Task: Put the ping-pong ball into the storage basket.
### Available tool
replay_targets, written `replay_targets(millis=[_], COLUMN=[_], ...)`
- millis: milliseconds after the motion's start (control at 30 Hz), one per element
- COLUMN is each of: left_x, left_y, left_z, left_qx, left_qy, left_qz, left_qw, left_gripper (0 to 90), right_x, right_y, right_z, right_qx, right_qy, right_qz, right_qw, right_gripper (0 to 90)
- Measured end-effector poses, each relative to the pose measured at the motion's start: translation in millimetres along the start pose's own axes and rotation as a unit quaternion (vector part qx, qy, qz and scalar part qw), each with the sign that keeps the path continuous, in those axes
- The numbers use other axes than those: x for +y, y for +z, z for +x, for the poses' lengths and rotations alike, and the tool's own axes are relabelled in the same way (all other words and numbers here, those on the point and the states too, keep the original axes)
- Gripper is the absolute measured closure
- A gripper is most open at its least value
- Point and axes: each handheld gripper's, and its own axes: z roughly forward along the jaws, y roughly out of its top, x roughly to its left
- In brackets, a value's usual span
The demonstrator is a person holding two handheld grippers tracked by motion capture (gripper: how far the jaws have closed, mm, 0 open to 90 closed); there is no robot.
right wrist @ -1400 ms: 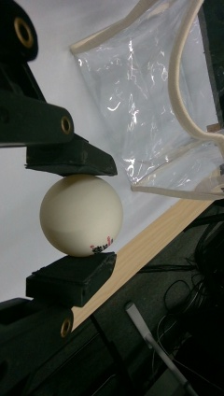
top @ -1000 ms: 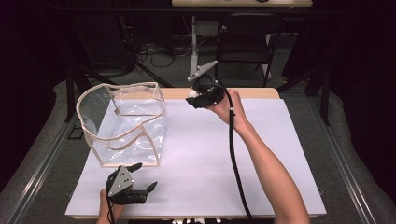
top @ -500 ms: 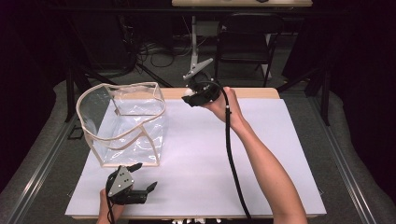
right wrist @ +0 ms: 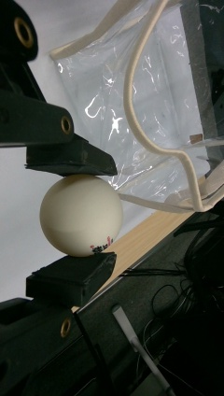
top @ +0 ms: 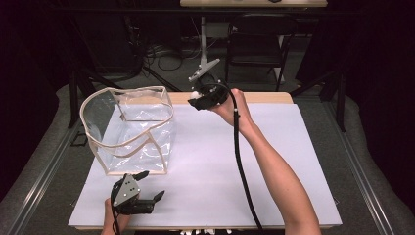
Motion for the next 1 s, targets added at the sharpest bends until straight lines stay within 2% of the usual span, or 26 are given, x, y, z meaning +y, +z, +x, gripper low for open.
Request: replay_targets(millis=[200, 1000], left_x=[0.0, 0.1], left_y=[-0.1, 0.6], left_z=[-0.1, -0.1], left_qx=[-0.001, -0.002], left_qy=[0.000, -0.001], left_qz=[0.000, -0.001], left_qw=[1.0000, 1.0000], left_gripper=[16.2, 16.2], right_x=[5.1, 19.8], right_y=[-0.4, 12.3], right_z=[0.6, 7.3], right_qx=[0.004, 0.014], right_qy=[0.001, -0.012], right_qz=[-0.008, -0.005], right_qw=[1.0000, 0.9998], right_gripper=[51.4, 51.4])
